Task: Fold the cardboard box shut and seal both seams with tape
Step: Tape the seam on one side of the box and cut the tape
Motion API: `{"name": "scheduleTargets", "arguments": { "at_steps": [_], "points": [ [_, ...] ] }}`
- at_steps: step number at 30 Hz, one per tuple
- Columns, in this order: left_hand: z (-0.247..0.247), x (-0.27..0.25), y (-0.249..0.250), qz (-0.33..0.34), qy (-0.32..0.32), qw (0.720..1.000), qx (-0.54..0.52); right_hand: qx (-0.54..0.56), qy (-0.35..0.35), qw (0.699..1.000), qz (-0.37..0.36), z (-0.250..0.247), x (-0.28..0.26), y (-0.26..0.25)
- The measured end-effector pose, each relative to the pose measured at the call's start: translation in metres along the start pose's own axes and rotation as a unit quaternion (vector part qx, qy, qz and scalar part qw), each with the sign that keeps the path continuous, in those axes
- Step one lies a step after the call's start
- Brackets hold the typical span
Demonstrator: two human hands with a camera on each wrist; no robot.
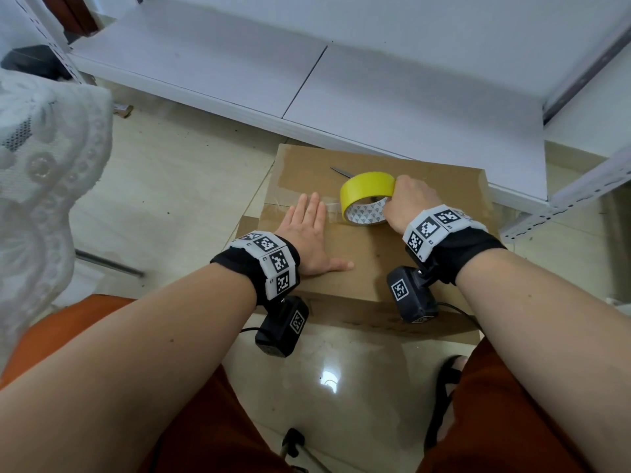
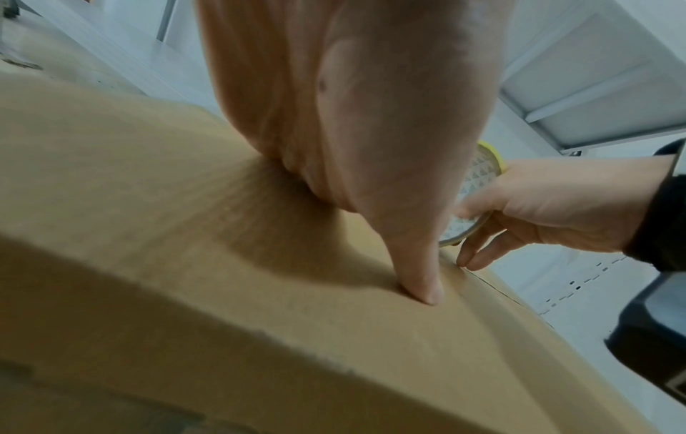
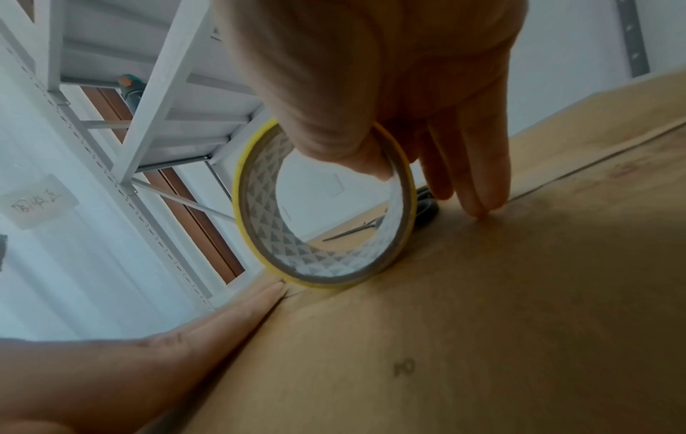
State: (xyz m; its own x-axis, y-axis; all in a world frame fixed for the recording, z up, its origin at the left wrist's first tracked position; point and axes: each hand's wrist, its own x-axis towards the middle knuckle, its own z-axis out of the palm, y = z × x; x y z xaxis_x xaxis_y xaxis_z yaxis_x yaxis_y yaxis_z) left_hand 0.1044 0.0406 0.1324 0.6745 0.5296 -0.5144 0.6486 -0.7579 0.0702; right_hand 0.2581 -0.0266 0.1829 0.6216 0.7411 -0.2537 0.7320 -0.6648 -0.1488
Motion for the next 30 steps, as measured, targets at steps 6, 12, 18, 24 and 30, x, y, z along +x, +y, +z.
{"name": "scheduleTargets", "arguments": {
  "at_steps": [6, 12, 18, 24, 30],
  "points": [
    [0.0, 0.001, 0.0, -0.003, -0.001, 1.0, -0.006, -0.01, 0.017, 1.0, 0.001, -0.002, -0.001, 0.005],
    [0.0, 0.002, 0.0, 0.0, -0.001, 1.0, -0.005, -0.013, 0.009, 1.0, 0.019, -0.009, -0.003, 0.011],
    [0.004, 0.0, 0.006, -0.011, 0.028, 1.0, 0.001, -0.004, 0.012, 1.0, 0.025, -0.009, -0.006, 0.005],
    [0.005, 0.001, 0.017, -0.013, 0.054, 0.998, 0.03, 0.009, 0.027, 0.999, -0.026, -0.006, -0.008, -0.007],
    [0.007, 0.002, 0.024, 0.034, 0.061, 0.997, 0.035, -0.005, 0.027, 0.998, -0.054, -0.009, -0.005, -0.009]
  ]
}}
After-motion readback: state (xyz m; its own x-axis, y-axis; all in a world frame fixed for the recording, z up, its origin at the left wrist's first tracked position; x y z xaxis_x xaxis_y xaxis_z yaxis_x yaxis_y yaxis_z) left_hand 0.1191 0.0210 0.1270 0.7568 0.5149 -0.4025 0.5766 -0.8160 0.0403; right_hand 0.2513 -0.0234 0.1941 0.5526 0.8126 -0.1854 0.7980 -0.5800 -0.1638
